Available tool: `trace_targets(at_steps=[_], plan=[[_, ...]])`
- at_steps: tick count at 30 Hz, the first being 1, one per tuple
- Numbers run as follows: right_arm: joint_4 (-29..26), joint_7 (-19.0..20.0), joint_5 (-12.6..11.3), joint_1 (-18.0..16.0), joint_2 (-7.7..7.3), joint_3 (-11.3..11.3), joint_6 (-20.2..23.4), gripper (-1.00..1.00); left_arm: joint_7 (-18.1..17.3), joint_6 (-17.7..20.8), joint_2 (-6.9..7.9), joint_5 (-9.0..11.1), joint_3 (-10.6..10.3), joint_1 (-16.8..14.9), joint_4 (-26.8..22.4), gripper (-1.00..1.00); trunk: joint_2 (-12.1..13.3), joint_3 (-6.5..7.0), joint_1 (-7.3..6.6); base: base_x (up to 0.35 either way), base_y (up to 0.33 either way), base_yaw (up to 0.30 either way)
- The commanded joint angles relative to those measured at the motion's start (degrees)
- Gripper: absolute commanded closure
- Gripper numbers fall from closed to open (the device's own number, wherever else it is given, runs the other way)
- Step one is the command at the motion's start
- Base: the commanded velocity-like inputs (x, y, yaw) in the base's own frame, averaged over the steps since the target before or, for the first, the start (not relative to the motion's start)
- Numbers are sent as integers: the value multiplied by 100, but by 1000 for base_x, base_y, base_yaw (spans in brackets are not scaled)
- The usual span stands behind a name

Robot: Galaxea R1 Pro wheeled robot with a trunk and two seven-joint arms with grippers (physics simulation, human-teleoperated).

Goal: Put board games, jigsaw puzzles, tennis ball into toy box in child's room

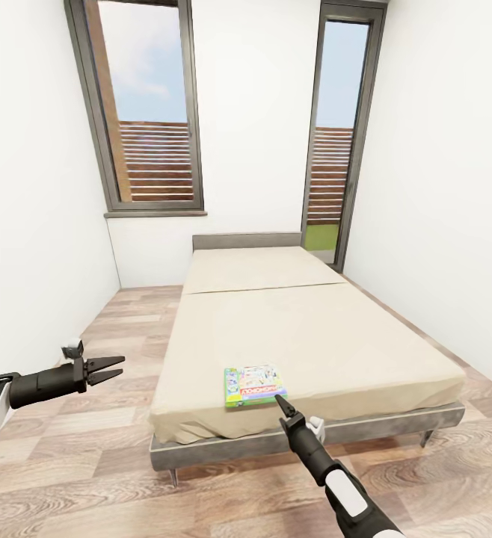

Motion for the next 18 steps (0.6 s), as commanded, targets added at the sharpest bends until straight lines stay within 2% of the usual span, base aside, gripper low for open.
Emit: trace_targets(at_steps=[1,7,18], plan=[[4,16,-82,-4,4,-23,57,-100,-14,60,1,8,0,-3,0,-100,-3,-6,-1,2,1,0],[31,9,-347,-1,2,-23,61,-100,-14,60,1,8,-3,-3,0,-100,-3,-6,-1,0,0,0],[47,15,-442,-2,4,-23,44,-100,-14,61,-5,8,-5,-3,0,-100,-3,-6,-1,0,0,0]])
